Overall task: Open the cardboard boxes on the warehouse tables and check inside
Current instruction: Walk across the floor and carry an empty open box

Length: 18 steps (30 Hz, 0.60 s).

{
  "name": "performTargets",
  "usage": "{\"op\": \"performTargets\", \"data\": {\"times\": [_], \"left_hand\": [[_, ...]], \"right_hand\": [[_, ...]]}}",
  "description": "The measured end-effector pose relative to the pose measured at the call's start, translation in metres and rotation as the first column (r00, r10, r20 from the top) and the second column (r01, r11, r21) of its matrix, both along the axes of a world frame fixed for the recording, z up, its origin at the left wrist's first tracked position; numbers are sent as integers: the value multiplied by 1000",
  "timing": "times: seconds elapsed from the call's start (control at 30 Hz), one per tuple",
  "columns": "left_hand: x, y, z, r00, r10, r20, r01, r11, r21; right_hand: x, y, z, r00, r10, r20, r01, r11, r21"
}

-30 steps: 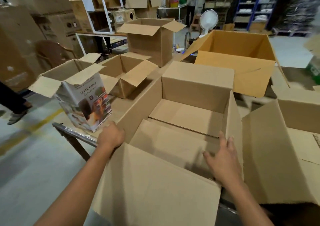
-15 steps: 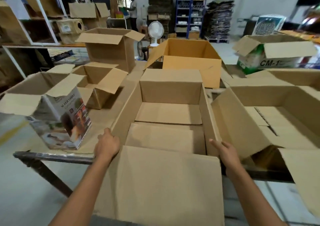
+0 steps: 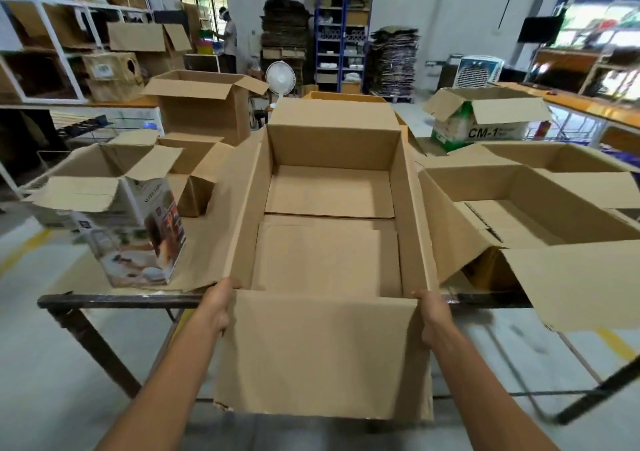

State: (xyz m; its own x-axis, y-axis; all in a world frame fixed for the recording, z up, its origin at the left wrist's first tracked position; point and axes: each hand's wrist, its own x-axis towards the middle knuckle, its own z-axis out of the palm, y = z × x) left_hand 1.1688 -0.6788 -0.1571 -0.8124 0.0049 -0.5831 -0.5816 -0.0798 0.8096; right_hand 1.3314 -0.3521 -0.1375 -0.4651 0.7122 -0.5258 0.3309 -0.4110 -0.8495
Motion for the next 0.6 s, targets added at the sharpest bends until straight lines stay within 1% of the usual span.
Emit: {"op": "performTargets", "data": {"times": [0.07,0.2,0.3,0.4,0.43,0.6], "left_hand": [[9,-2,-2,997,62,-56,-64,997,-35],[31,-9,1,978,109,-175,-122,990,-66],[32,-19,-4,968,111,-226,-130,989,-70],[10,-26,-34,958,143,-250,-160,986,-51],[7,-26,-36,957,145,-253,-162,986,-46],[31,-12,42,916,171,-364,-194,981,-27]], "right_hand": [[11,-7,4,1000,18,-4,-18,998,55],[25,-10,1,995,102,11,-103,990,93],[33,-14,18,994,109,-8,-107,986,125],[41,-16,40,995,84,-55,-77,989,124],[42,-14,42,994,76,-74,-67,991,120],[51,-9,77,982,51,-184,-34,995,97]]}}
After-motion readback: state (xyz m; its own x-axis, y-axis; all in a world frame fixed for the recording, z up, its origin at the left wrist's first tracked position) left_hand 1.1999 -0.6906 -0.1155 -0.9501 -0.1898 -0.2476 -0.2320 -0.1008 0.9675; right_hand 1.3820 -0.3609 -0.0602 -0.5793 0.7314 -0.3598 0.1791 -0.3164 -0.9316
